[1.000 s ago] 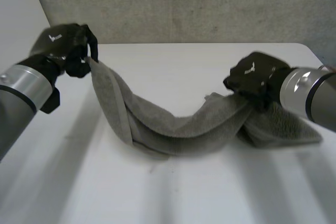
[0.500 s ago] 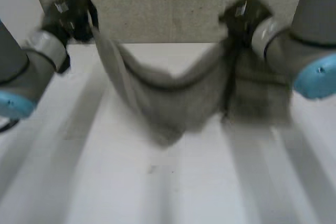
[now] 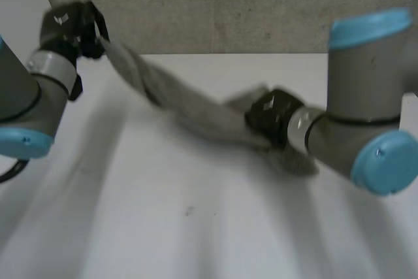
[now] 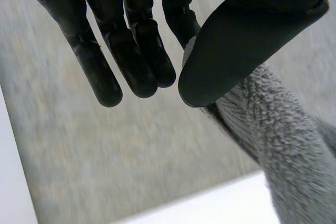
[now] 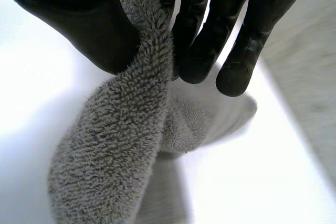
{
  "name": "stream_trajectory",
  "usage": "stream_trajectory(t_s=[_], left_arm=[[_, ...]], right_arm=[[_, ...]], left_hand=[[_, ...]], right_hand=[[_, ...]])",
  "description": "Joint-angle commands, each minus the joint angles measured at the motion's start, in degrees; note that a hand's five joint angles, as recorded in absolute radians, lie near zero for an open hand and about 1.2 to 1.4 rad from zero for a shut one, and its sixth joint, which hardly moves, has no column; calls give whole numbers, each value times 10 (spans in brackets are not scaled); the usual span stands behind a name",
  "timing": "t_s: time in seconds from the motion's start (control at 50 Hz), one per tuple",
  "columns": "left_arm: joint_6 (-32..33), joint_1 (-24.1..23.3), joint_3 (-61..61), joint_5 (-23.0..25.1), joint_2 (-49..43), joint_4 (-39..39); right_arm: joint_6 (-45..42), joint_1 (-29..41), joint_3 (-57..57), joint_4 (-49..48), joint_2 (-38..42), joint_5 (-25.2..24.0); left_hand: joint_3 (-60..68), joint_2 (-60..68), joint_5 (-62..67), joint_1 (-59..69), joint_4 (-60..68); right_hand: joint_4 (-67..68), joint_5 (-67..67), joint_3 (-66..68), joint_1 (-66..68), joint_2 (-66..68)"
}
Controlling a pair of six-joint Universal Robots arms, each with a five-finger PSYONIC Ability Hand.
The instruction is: Fold the towel.
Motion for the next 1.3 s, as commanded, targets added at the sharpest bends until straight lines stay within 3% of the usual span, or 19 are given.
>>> stream_trajectory(t_s=[0.02,0.16,0.24,0.26,0.28,0.3,0.32,0.34,0.36,0.44,0.48,0.6,0.78,0.94,1.3], left_arm=[[1,1,-52,-1,-19,7],[5,4,-63,2,-18,15],[5,4,-64,3,-13,15],[5,4,-66,3,-12,15],[5,4,-66,3,-12,15],[5,5,-68,3,-10,15],[5,5,-68,3,-10,15],[5,5,-69,4,-10,15],[5,5,-70,4,-8,15],[5,5,-73,4,-4,14],[5,5,-76,4,0,12],[5,6,-89,5,15,10],[5,7,-102,30,37,8],[5,6,-119,36,60,7],[5,4,-143,36,72,8]], right_arm=[[-34,17,163,0,-41,-36],[-77,31,256,33,-106,-53],[-110,41,301,100,-137,-85],[-115,40,305,116,-140,-97],[-115,40,305,117,-140,-98],[-117,37,303,126,-142,-107],[-117,37,303,126,-142,-107],[-117,32,298,124,-144,-117],[-109,31,284,115,-147,-127],[-73,28,232,88,-148,-132],[11,5,175,67,-138,-132],[104,-56,95,58,-96,-136],[113,-87,56,19,-39,-123],[101,-96,40,-25,29,-73],[45,-106,1,-29,104,-61]], left_hand=[[103,102,110,115,102],[103,102,110,115,102],[103,102,110,115,102],[103,102,110,115,102],[103,102,110,115,102],[103,102,110,115,102],[103,102,110,115,102],[103,102,110,115,102],[103,102,110,115,102],[103,102,110,115,102],[103,102,110,115,102],[103,102,110,115,102],[103,102,110,115,102],[103,102,110,115,102],[103,102,110,115,102]], right_hand=[[29,34,32,37,40],[29,34,32,37,40],[29,34,32,37,40],[-53,-49,-51,-46,-43],[-54,-49,-52,-47,-44],[-389,-384,-387,-381,-379],[-392,-388,-390,-385,-382],[-634,-629,-632,-626,-623],[-671,-666,-668,-663,-660],[-671,-666,-668,-663,-660],[-671,-666,-668,-663,-660],[-671,-666,-668,-663,-660],[-671,-666,-668,-663,-660],[-671,-666,-668,-663,-660],[-574,-569,-572,-566,-564]])
